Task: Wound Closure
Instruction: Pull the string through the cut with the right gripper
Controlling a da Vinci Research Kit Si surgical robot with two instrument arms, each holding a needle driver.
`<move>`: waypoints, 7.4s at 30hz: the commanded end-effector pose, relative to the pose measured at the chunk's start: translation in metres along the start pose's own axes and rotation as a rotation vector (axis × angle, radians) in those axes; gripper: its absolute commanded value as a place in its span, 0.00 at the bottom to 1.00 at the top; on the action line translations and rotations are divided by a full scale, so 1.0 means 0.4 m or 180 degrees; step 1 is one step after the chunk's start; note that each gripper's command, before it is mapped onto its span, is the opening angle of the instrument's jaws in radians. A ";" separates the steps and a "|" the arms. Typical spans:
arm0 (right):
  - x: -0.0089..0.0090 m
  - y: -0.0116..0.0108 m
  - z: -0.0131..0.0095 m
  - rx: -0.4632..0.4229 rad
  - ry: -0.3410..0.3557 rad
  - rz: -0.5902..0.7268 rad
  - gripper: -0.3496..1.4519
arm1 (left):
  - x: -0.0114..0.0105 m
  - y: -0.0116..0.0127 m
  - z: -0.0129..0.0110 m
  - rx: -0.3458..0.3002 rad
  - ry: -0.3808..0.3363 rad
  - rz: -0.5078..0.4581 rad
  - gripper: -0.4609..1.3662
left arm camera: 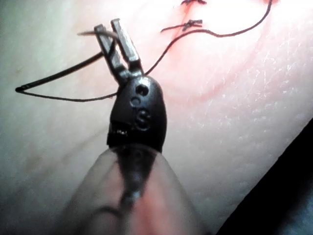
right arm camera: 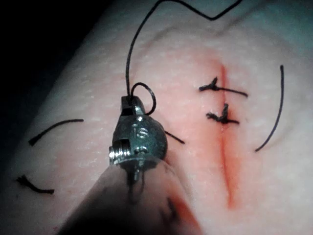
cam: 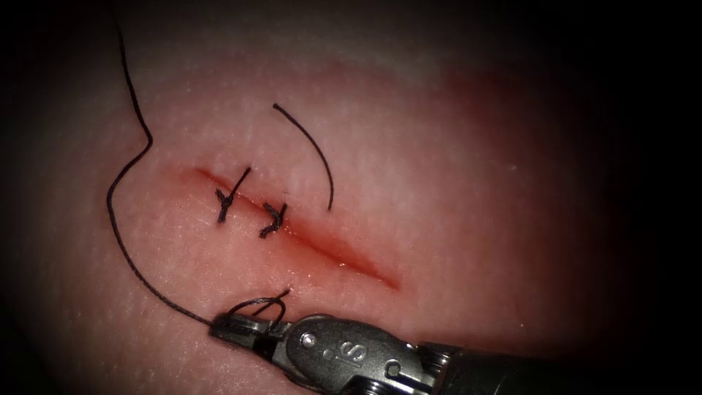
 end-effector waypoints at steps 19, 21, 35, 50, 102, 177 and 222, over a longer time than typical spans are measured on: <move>0.0047 -0.0113 0.0071 0.0348 -0.0183 -0.0123 0.00 | -0.0047 0.0054 0.0006 -0.0142 -0.0027 -0.0070 0.06; 0.0052 -0.0121 0.0078 0.0385 -0.0190 -0.0139 0.00 | -0.0047 0.0054 0.0005 -0.0144 -0.0024 -0.0070 0.06; 0.0049 -0.0148 0.0089 0.0507 -0.0180 -0.0201 0.00 | -0.0049 0.0057 0.0012 -0.0173 -0.0029 -0.0080 0.06; 0.0044 -0.0115 0.0074 0.0244 -0.0191 -0.0323 0.85 | -0.0050 0.0048 0.0002 -0.0216 -0.0038 -0.0087 0.06; -0.0062 0.0217 -0.0390 -0.0835 -0.0230 -0.0439 0.85 | 0.0113 -0.0188 -0.0432 -0.0133 -0.0056 -0.0030 0.06; -0.0043 0.0480 -0.0066 -0.1428 0.0603 0.1860 0.00 | 0.0098 0.0422 -0.0051 -0.0900 0.0309 -0.0489 0.06; 0.0140 0.0518 -0.0174 -0.1578 0.0760 0.1703 0.00 | 0.0046 0.0346 -0.0058 -0.0818 0.0277 -0.0350 0.06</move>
